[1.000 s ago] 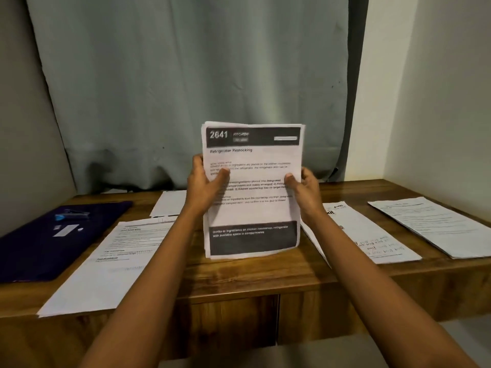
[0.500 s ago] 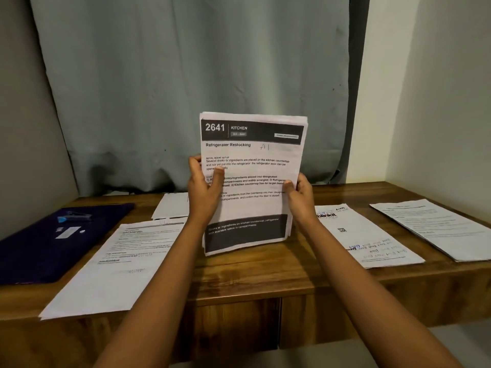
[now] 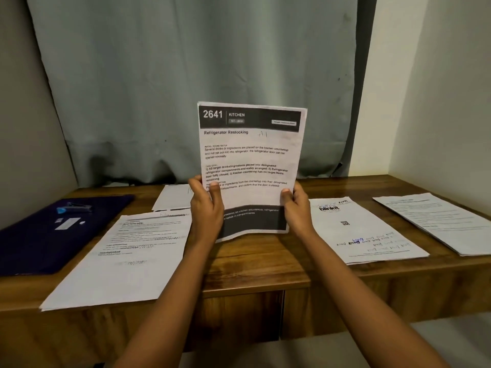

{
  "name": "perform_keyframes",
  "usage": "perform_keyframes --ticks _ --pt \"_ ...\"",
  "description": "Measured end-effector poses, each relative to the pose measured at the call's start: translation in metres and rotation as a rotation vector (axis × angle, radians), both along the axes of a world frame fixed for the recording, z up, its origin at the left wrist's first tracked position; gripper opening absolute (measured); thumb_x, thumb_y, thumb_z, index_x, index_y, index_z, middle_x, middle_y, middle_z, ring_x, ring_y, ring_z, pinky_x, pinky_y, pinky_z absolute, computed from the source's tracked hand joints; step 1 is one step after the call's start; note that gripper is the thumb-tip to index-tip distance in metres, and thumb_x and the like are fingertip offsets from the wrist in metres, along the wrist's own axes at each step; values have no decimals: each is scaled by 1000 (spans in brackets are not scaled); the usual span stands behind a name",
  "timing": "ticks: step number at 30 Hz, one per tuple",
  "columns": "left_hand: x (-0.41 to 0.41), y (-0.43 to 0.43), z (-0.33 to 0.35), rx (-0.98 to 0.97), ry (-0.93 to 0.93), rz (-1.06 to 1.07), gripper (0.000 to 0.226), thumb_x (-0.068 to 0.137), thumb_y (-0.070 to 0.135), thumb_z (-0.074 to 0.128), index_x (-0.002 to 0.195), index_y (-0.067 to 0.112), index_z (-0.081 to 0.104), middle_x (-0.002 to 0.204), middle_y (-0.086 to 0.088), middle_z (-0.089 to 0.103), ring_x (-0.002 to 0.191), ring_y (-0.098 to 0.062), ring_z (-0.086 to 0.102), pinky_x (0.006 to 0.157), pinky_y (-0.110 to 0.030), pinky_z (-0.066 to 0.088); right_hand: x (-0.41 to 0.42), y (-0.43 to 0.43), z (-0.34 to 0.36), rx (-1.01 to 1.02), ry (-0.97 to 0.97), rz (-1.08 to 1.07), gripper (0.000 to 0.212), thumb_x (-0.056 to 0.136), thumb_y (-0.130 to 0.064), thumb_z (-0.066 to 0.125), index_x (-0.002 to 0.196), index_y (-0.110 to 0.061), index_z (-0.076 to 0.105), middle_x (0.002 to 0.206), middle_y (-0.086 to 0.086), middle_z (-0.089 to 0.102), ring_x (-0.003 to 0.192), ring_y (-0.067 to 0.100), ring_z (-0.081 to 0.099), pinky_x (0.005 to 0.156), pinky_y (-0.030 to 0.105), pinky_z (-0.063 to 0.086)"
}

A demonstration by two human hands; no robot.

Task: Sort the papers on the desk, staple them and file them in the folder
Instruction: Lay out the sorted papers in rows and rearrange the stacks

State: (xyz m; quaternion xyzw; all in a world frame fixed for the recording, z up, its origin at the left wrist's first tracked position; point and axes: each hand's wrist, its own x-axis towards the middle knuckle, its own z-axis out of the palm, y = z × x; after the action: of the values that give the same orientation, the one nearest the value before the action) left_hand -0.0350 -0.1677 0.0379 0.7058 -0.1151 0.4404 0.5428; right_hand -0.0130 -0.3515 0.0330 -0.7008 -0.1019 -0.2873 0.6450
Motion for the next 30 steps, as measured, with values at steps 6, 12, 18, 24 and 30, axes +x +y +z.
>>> perform_keyframes --ticks 6,12,18,24,30 --pt "1 9 -41 90 152 -34 35 99 33 38 125 12 28 134 -7 52 103 -8 55 64 0 44 3 -2 -28 -121 119 -39 26 101 -18 41 123 -11 52 122 4 60 109 16 55 96 42 48" --pt "6 13 -45 159 315 -50 24 102 31 36 119 23 21 140 -9 46 119 -17 52 79 -17 50 -2 2 -21 -157 144 -40 26 100 -17 42 124 -10 51 123 6 60 105 15 55 92 38 49" --pt "-16 7 -39 224 430 28 30 103 22 34 127 8 23 136 -10 49 113 -18 52 77 -17 38 -11 4 -30 -182 164 -93 25 101 -18 40 122 -10 52 121 8 60 109 22 56 93 39 47" --pt "-34 5 -30 469 614 51 39 99 8 42 132 3 23 116 -7 48 91 -9 38 66 -11 27 -16 4 -34 -270 246 -127 27 100 -12 42 126 -5 49 125 12 57 114 25 53 87 31 43" --pt "-28 14 -27 394 599 100 40 96 11 49 134 12 38 131 -15 55 113 -30 56 89 -33 47 -22 -7 -20 -365 290 -180 21 99 -10 41 117 -6 51 119 13 59 108 27 56 89 42 50"
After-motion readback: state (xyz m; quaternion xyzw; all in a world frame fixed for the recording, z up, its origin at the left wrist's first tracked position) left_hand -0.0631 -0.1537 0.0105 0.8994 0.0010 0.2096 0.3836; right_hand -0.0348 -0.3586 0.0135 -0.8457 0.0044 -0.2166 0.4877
